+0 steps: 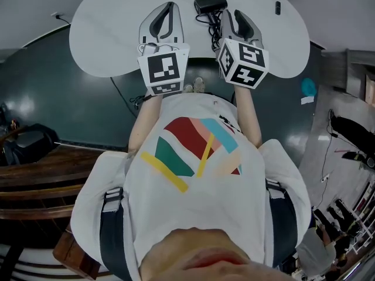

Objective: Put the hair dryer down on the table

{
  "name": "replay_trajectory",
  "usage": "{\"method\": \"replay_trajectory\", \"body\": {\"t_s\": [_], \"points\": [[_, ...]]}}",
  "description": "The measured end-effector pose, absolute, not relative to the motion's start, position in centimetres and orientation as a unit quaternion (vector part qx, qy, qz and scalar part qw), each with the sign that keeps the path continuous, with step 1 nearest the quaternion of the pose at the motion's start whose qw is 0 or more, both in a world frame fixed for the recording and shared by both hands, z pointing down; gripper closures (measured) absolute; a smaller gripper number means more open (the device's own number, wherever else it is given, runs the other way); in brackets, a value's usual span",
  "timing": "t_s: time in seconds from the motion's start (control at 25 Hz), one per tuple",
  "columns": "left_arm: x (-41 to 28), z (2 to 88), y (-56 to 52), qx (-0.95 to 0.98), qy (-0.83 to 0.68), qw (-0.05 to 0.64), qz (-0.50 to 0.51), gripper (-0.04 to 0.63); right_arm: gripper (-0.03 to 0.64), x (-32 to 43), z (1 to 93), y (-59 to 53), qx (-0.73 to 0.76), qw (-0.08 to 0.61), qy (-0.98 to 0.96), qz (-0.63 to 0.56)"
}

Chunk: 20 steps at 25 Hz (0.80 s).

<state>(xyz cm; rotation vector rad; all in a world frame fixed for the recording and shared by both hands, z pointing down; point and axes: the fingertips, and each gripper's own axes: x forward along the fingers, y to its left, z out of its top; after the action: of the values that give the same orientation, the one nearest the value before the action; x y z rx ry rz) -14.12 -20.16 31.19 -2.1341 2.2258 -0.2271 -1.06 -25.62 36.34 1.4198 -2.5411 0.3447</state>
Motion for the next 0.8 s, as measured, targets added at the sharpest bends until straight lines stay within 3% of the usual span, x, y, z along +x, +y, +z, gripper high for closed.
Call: {"method": "replay_trajectory", "body": {"t_s": [0.28, 0.8], "points": [[-14.0, 31.1, -19.9, -0.693, 0.717, 0.026, -0.072, 0.581, 0.601, -0.2, 33.4, -24.7, 0.517, 0.076, -0.851, 0.048], [-13.6, 30.9, -19.9, -0.694, 0.716, 0.031, -0.064, 0.581, 0.607, -0.5, 32.7, -23.3, 0.514, 0.053, -0.856, 0.014]]}}
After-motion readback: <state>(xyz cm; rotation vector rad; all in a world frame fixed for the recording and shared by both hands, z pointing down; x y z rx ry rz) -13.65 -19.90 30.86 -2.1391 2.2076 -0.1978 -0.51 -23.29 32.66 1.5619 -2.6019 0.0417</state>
